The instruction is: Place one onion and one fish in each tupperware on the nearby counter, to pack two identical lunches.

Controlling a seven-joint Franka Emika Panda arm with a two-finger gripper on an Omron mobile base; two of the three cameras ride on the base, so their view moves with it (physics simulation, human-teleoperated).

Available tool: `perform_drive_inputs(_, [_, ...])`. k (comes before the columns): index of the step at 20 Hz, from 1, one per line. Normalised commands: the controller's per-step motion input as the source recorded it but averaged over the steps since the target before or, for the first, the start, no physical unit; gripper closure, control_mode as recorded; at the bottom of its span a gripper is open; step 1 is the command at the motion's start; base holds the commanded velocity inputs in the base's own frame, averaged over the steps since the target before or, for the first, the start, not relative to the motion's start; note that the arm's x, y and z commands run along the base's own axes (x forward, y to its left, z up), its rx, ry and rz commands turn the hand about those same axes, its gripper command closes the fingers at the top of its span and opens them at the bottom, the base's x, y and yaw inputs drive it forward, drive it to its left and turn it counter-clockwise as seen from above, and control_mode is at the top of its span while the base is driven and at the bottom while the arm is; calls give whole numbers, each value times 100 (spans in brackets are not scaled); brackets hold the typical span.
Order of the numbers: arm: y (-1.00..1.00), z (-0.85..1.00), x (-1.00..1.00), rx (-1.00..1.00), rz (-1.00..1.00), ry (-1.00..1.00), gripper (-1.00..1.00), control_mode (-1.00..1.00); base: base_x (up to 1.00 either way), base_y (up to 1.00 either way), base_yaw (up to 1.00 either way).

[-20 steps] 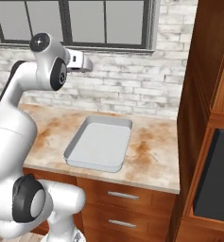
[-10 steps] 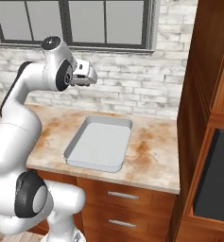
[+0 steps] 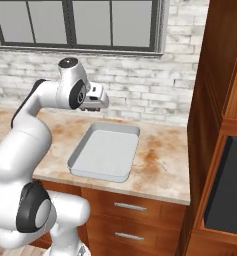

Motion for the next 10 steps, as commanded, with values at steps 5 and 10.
perform_drive_inputs(5, [-4, -77, 15, 0, 0, 13, 100, -100, 0, 0, 0])
perform_drive_inputs(10, [-19, -64, 27, 0, 0, 13, 100, -100, 0, 0, 0])
